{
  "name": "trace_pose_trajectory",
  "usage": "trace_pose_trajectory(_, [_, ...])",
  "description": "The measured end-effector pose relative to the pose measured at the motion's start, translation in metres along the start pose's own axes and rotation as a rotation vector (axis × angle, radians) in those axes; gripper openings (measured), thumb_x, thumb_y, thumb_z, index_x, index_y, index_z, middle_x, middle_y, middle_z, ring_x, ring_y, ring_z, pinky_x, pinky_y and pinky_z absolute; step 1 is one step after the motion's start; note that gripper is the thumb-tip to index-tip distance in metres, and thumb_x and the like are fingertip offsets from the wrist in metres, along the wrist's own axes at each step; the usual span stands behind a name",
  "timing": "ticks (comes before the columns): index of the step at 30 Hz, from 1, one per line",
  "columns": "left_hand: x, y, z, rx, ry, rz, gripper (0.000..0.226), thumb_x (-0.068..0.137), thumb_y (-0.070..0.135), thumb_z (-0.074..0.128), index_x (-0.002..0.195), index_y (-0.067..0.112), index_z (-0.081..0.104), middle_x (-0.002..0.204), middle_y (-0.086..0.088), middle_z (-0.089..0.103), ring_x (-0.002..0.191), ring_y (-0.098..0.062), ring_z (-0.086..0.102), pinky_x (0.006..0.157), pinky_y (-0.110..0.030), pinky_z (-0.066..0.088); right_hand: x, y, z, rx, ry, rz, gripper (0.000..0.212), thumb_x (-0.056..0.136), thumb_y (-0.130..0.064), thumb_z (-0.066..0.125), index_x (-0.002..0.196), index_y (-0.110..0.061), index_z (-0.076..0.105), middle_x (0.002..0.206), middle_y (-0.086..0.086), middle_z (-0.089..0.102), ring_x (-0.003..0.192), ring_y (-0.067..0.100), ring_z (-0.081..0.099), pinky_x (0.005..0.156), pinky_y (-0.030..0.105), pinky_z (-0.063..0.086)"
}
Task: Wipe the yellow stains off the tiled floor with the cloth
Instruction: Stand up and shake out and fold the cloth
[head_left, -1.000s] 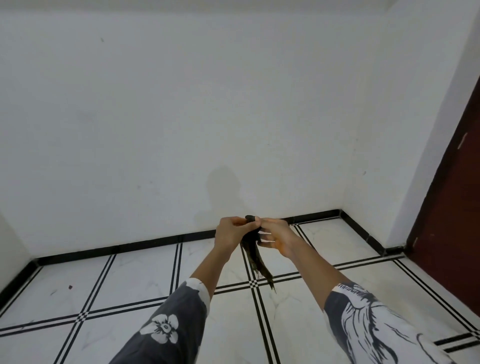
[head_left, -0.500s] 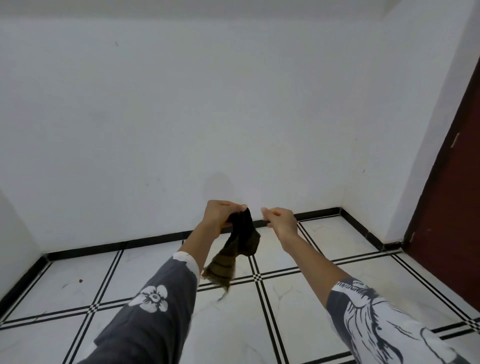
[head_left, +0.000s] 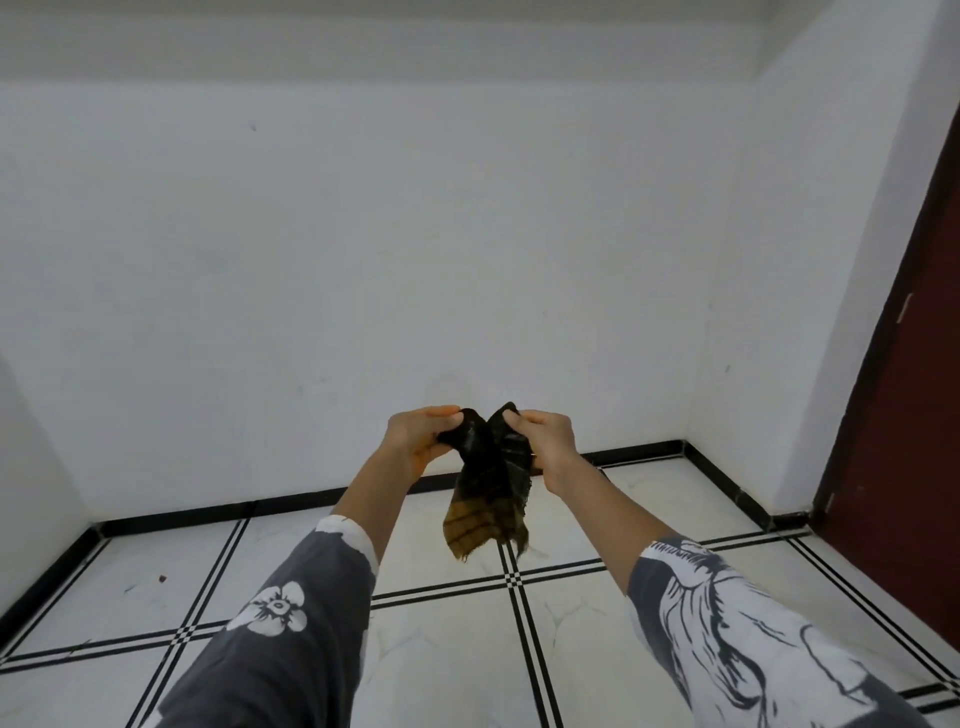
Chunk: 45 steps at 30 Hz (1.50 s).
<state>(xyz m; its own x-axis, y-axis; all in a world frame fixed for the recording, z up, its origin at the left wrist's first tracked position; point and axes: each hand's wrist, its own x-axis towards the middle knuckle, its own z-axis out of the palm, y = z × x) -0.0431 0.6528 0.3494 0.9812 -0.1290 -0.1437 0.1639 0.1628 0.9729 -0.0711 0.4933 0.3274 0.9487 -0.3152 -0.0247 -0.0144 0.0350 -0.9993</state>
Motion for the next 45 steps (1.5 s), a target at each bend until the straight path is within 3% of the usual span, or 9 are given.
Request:
trace_pose_trajectory(5, [0.004, -0.018, -0.043, 0.404, 0.086, -0.048, 0.025, 0.079, -0.011, 0.066, 0.104, -0.009, 0.064, 0.109, -0.026, 0.063, 0.093, -0.031, 0.059, 0.085, -0.036, 0.051, 0.019, 0.006, -0.020, -0.010, 0.122, 0.103, 0.030, 0.090, -0.019, 0.059, 0.093, 0.011, 0.063, 0.087, 0.011, 0.061, 0.084, 0.022, 0.054, 0.083, 0.034, 0.050])
trace_pose_trajectory(10, [0.006, -0.029, -0.039, 1.158, -0.245, -0.154, 0.055, 0.081, 0.008, 0.070, 0.132, 0.011, 0.050, 0.134, -0.013, 0.051, 0.118, -0.028, 0.051, 0.093, -0.038, 0.046, 0.007, -0.010, -0.014, -0.167, -0.249, 0.044, 0.020, 0.096, -0.020, 0.050, 0.104, -0.005, 0.061, 0.098, 0.010, 0.061, 0.082, 0.015, 0.058, 0.065, 0.021, 0.049])
trace_pose_trajectory(16, [0.013, -0.036, -0.007, 1.021, -0.484, 0.004, 0.057, 0.077, 0.007, 0.072, 0.131, 0.011, 0.053, 0.133, -0.007, 0.054, 0.127, -0.026, 0.045, 0.112, -0.043, 0.031, 0.000, -0.025, -0.005, -0.492, -0.582, -0.095, 0.024, 0.095, -0.023, 0.051, 0.108, -0.005, 0.062, 0.099, 0.005, 0.061, 0.092, 0.014, 0.056, 0.079, 0.023, 0.045])
trace_pose_trajectory(22, [0.011, -0.049, -0.004, 0.720, -0.506, -0.062, 0.032, 0.076, 0.014, 0.074, 0.104, 0.000, 0.069, 0.115, -0.011, 0.067, 0.116, -0.024, 0.057, 0.105, -0.034, 0.041, 0.009, -0.034, -0.022, -0.408, -0.475, -0.169, 0.012, 0.094, -0.020, 0.054, 0.089, -0.011, 0.060, 0.083, -0.002, 0.059, 0.080, 0.010, 0.056, 0.069, 0.017, 0.045])
trace_pose_trajectory(25, [0.006, -0.041, 0.007, 0.523, -0.464, -0.036, 0.027, 0.082, 0.014, 0.067, 0.104, -0.001, 0.067, 0.107, -0.015, 0.070, 0.104, -0.029, 0.065, 0.091, -0.034, 0.052, 0.023, -0.021, -0.032, -0.464, -0.216, -0.182, 0.019, 0.092, -0.027, 0.056, 0.100, -0.011, 0.063, 0.101, 0.004, 0.062, 0.102, 0.021, 0.056, 0.087, 0.028, 0.045])
trace_pose_trajectory(28, [0.003, -0.033, 0.018, 0.446, -0.439, 0.024, 0.026, 0.085, 0.022, 0.066, 0.105, 0.006, 0.069, 0.098, -0.009, 0.071, 0.091, -0.023, 0.067, 0.075, -0.029, 0.055, 0.025, 0.000, -0.046, -0.578, -0.052, -0.058, 0.050, 0.093, -0.046, 0.045, 0.127, -0.010, 0.049, 0.131, 0.009, 0.052, 0.118, 0.027, 0.050, 0.100, 0.038, 0.040])
trace_pose_trajectory(34, [0.007, -0.033, 0.036, 0.282, -0.332, 0.000, 0.027, 0.088, 0.023, 0.064, 0.108, 0.006, 0.067, 0.096, -0.012, 0.069, 0.087, -0.026, 0.067, 0.072, -0.033, 0.056, -0.005, 0.039, -0.068, -0.476, -0.161, 0.307, 0.064, 0.100, -0.046, 0.020, 0.117, 0.002, 0.058, 0.121, 0.015, 0.063, 0.079, 0.016, 0.057, 0.071, 0.025, 0.045])
trace_pose_trajectory(38, [0.005, -0.033, 0.048, 0.282, -0.321, -0.036, 0.028, 0.091, 0.024, 0.060, 0.113, 0.007, 0.064, 0.104, -0.016, 0.068, 0.095, -0.030, 0.067, 0.075, -0.038, 0.057, -0.008, 0.054, -0.074, -0.545, -0.407, 0.469, 0.078, 0.094, -0.059, 0.007, 0.117, -0.007, 0.061, 0.126, 0.013, 0.060, 0.114, 0.029, 0.056, 0.104, 0.044, 0.034])
trace_pose_trajectory(45, [0.002, -0.020, 0.068, -0.087, -0.258, -0.049, 0.035, 0.098, 0.036, 0.043, 0.115, 0.010, 0.060, 0.105, -0.011, 0.067, 0.095, -0.024, 0.066, 0.071, -0.033, 0.054, 0.010, 0.075, -0.068, -0.191, -0.238, 0.524, 0.092, 0.084, -0.074, 0.005, 0.128, -0.007, 0.052, 0.129, 0.016, 0.056, 0.122, 0.032, 0.050, 0.106, 0.045, 0.033])
